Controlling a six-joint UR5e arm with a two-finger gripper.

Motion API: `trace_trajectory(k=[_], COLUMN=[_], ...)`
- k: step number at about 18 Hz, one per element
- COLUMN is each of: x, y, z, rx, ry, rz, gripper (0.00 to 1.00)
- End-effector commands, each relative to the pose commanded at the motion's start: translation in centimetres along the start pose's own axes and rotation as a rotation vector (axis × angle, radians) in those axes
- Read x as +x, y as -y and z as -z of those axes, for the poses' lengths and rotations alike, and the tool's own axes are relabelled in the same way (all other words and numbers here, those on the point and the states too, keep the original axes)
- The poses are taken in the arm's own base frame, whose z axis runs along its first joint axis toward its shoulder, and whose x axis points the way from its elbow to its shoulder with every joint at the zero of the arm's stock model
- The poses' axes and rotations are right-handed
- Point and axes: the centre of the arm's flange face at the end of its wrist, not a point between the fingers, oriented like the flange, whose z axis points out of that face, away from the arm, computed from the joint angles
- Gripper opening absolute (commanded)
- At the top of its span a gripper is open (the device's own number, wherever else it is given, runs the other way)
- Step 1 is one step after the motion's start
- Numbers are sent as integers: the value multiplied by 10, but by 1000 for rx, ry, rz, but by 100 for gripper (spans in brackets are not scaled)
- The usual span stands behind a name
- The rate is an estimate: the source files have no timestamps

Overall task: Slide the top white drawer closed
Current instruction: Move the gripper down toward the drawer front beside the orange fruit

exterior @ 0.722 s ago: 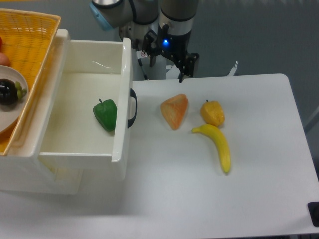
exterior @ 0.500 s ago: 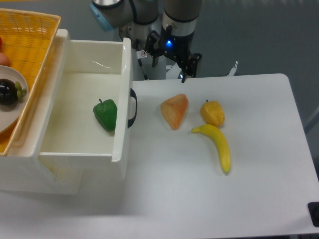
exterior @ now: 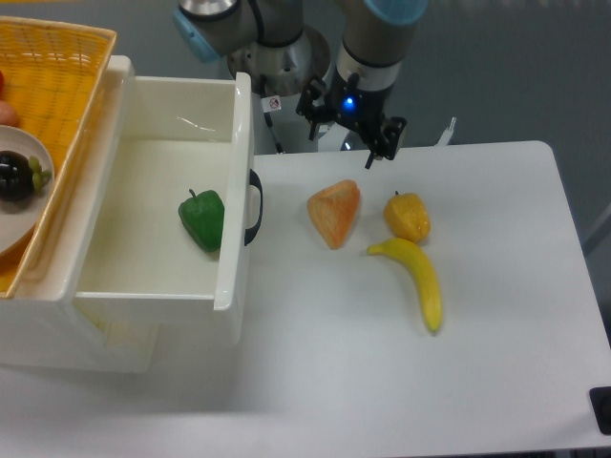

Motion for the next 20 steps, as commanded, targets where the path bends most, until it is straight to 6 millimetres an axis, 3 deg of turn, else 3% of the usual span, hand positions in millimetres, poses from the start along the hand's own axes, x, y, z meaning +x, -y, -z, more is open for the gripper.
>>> trace_trajectory(k=[9, 14, 20], x=[-19, -36, -35], y=[-6, 3, 7], z=[-8, -18, -28], rx=[-5, -2, -10], ry=[0, 57, 67], rz=[37, 220, 305], gripper=[100, 100, 100])
